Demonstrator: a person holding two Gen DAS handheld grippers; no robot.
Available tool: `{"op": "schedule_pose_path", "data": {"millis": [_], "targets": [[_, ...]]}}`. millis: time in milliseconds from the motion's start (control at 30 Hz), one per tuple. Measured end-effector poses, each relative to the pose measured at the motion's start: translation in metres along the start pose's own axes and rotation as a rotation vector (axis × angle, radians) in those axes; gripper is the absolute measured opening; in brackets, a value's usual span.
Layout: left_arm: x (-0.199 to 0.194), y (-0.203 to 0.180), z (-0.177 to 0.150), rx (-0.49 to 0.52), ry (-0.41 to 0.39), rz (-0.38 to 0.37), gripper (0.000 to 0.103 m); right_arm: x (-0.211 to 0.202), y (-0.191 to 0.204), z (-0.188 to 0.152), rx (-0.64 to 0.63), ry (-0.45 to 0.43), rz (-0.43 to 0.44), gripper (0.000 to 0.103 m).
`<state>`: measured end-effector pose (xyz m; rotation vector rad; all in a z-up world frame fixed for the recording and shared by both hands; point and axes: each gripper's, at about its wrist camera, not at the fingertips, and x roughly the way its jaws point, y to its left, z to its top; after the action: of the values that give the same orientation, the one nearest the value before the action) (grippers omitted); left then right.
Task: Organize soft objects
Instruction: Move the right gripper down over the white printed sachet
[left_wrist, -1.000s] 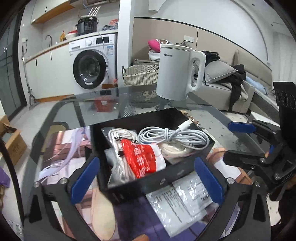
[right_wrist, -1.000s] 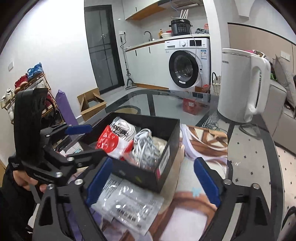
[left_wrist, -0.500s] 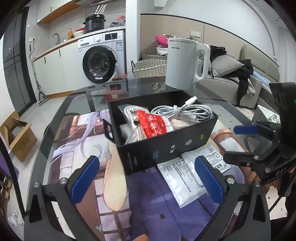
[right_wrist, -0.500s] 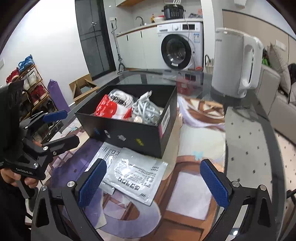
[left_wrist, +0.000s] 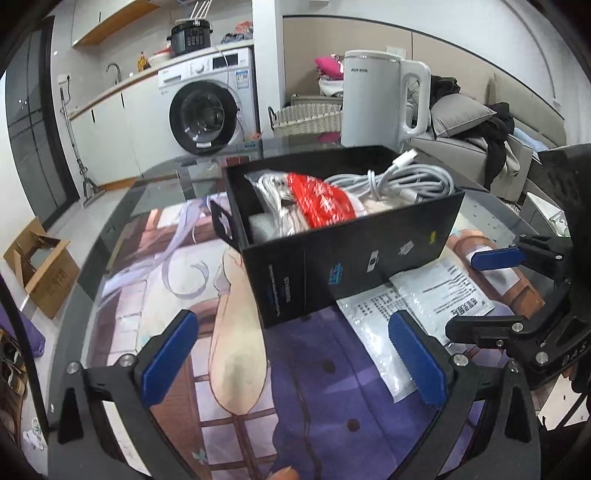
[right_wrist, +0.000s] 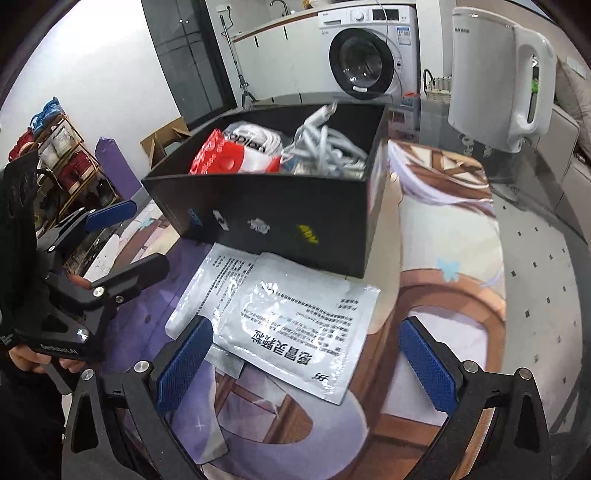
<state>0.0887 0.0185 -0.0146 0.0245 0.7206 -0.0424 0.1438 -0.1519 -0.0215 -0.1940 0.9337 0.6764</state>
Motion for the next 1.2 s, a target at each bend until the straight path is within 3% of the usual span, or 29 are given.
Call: {"op": "schedule_pose_path", "data": {"millis": [367, 800, 1200], "targets": [[0.002, 0.006, 0.000, -0.033, 0.014, -0.022, 0.103, 0.011, 0.025, 0.000, -0.043, -0.005, -0.054, 0.102], [0.005, 0.001, 0.000, -0.009, 0.028, -0.040, 0.103, 0.002, -0.005, -0.005, -0.049, 0.048, -0.147, 0.102], [0.005, 0.001, 0.000, -0.005, 0.031, -0.042, 0.103, 0.002, -0.013, -0.005, -0.046, 0.046, -0.153, 0.102]]}}
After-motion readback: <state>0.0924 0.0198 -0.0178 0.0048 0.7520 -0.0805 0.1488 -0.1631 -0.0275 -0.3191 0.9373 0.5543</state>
